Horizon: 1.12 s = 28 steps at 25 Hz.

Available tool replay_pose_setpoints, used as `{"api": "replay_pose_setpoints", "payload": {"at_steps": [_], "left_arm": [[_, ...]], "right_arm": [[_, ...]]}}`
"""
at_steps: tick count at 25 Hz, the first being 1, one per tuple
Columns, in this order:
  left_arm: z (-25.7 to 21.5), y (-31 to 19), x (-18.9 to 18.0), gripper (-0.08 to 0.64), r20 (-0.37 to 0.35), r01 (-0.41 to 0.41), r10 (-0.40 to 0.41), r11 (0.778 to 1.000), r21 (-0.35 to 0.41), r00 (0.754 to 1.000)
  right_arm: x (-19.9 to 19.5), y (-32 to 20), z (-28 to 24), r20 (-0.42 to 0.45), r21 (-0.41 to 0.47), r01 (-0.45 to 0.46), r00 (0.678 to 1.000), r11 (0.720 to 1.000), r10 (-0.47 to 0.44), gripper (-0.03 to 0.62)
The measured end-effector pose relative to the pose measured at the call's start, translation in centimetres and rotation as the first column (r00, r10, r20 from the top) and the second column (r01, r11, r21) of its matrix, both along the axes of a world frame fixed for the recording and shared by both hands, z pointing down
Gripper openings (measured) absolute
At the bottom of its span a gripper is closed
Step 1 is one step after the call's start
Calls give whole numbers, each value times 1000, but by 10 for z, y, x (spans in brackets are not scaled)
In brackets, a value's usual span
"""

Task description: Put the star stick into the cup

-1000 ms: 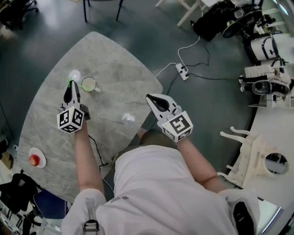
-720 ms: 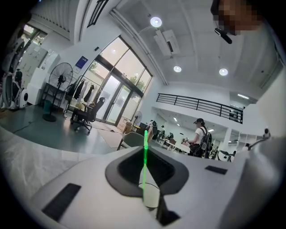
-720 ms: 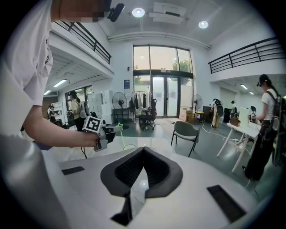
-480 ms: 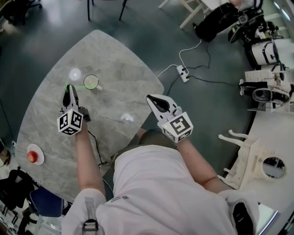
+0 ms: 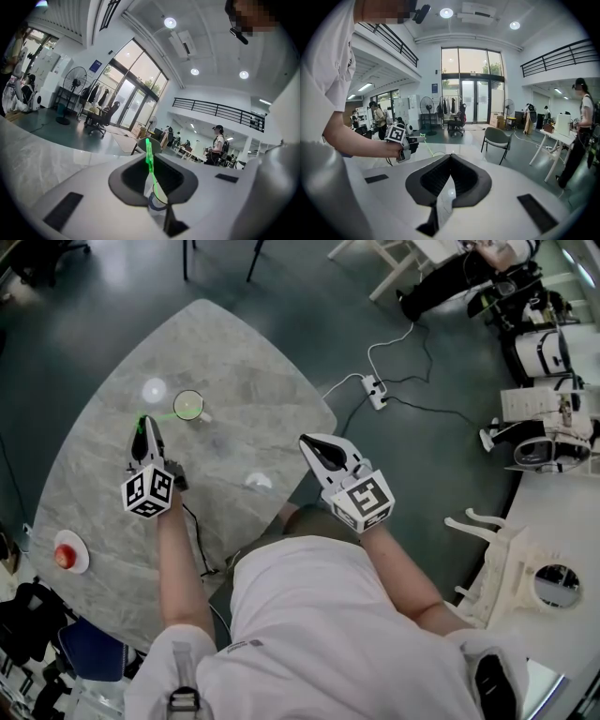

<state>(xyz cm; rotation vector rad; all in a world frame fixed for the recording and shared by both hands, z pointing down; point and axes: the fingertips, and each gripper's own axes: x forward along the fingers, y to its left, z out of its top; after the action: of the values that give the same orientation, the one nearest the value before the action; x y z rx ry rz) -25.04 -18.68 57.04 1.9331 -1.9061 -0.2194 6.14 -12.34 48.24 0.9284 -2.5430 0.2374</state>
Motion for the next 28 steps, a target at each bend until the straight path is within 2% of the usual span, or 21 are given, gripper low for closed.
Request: {"api": "replay_pose_setpoints", "payload": {"at_steps": [15, 28], "left_arm": [[9, 2, 3, 32, 28, -3, 4, 999, -35, 1000], [5, 2, 5, 106, 27, -8, 10, 999, -50, 1000]], "right_arm": [[1, 2, -1, 5, -1, -5, 1000, 1000, 5, 9], [4, 4, -2, 8, 2, -4, 1000, 1000, 4, 9]]}}
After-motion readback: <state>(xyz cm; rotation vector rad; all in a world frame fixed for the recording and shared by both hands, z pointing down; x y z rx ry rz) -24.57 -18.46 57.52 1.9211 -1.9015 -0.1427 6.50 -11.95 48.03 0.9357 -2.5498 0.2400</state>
